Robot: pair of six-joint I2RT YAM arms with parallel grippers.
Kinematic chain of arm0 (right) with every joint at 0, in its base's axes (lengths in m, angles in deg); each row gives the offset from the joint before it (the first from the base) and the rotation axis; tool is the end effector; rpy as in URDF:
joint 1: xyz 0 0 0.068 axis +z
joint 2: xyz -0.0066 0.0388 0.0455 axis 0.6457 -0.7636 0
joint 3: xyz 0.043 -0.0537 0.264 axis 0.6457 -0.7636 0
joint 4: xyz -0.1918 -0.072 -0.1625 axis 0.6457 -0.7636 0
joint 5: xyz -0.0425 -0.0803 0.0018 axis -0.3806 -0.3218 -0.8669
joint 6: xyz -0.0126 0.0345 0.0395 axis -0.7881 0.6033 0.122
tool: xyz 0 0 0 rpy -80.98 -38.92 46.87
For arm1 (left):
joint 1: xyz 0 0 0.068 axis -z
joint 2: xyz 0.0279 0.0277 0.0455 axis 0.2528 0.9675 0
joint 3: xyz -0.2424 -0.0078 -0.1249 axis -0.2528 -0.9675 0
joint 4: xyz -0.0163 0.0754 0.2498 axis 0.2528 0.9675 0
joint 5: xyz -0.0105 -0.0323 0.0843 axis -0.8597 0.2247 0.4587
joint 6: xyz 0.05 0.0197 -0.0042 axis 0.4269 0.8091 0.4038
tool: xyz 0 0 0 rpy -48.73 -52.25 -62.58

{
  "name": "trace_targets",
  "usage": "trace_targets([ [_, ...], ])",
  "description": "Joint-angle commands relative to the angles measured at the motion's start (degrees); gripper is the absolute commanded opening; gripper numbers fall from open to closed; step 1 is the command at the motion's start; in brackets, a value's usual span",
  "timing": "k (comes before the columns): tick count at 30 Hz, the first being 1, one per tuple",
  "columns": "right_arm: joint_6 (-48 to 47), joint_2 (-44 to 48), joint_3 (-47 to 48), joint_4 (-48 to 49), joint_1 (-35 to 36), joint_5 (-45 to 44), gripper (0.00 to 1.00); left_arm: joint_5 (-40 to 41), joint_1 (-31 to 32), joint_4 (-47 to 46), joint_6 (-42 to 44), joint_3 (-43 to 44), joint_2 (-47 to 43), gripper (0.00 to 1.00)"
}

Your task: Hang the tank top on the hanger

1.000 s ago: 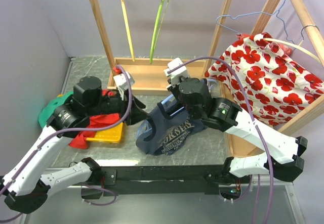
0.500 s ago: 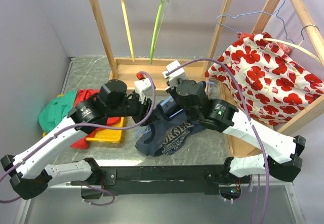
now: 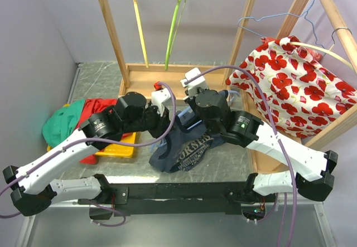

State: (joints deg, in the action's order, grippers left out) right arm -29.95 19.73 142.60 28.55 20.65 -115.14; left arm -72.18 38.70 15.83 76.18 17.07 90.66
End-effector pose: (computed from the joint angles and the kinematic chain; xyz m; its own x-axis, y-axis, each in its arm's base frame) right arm 0.1453 0.2147 0.4245 -0.1010 -0.4123 -0.9054 -0.4032 0.8489 -0.3416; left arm 0.1297 -0.1839 0.4023 -0.4689 0.2379 -0.8506 0.7885 0.5467 -0.2817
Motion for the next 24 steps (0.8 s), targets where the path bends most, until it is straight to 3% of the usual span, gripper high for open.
trace_targets([
  [1,2.29,3.59,-0.47,4.21,-0.48,1.16,0.26,5.52,1.33,-8.13,-2.54,-1.84,-2.31,0.01],
  [2,2.56,3.94,-0.82,4.48,-0.57,1.77,0.39,5.96,1.50,-8.92,-2.72,-2.10,-2.40,0.01],
  [4,3.52,5.26,-1.79,5.26,-0.57,3.70,0.53,7.19,1.94,-11.12,-3.68,-2.90,-2.67,0.01],
  [10,6.07,8.33,-3.29,5.36,-0.92,6.79,0.78,9.03,2.82,-15.78,-5.35,-5.09,-2.67,0.01],
  [13,8.26,10.88,-4.25,5.27,-0.92,8.54,0.87,11.21,3.17,-15.61,-6.32,-4.66,-1.97,0.01],
  [17,13.27,15.98,-7.41,6.06,-1.01,11.10,0.90,16.57,3.17,-15.17,-7.38,-3.34,-1.53,0.01],
  [24,21.53,26.88,-19.43,9.40,-1.09,7.50,0.97,21.42,3.08,-13.16,-7.90,1.23,2.33,0.01],
])
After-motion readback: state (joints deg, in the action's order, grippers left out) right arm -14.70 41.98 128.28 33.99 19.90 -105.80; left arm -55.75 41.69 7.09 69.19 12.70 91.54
